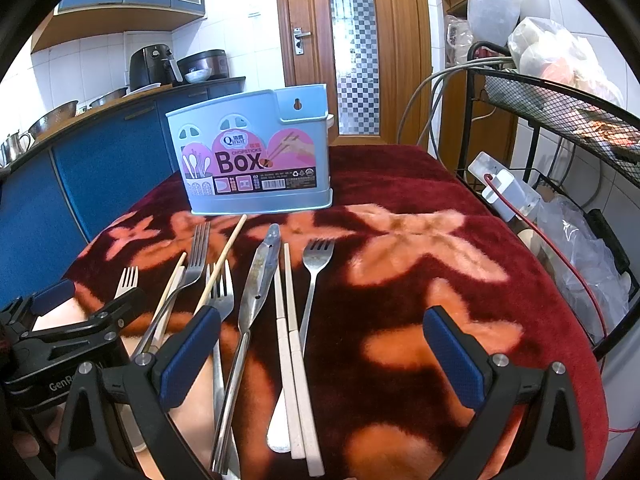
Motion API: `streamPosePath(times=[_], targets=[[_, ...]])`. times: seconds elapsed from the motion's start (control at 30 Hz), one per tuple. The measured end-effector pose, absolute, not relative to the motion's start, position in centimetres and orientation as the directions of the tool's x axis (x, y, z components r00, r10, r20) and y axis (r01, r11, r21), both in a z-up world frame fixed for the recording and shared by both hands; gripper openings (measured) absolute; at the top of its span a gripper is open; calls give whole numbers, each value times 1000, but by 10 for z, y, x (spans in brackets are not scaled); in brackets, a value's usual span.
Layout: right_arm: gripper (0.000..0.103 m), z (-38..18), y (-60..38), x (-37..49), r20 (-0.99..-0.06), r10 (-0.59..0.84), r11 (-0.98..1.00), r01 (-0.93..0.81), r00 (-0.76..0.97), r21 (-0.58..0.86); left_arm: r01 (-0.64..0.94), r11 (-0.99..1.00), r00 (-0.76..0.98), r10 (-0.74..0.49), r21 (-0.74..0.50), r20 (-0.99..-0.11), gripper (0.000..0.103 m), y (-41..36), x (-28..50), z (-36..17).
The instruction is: Organize utensils
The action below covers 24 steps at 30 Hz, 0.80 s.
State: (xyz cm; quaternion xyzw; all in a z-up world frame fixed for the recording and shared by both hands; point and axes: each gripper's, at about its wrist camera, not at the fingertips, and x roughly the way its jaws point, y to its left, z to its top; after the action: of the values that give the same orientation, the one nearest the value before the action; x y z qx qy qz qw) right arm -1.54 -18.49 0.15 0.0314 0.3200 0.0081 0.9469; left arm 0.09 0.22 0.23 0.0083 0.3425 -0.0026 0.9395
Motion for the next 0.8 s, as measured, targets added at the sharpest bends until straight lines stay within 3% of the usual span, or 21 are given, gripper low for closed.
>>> streamPosePath(times=[0.8], targets=[[103, 1, -184, -15, -605, 37, 998, 5, 795, 66, 9, 1000, 764, -1, 9, -645, 103, 4, 2, 5]])
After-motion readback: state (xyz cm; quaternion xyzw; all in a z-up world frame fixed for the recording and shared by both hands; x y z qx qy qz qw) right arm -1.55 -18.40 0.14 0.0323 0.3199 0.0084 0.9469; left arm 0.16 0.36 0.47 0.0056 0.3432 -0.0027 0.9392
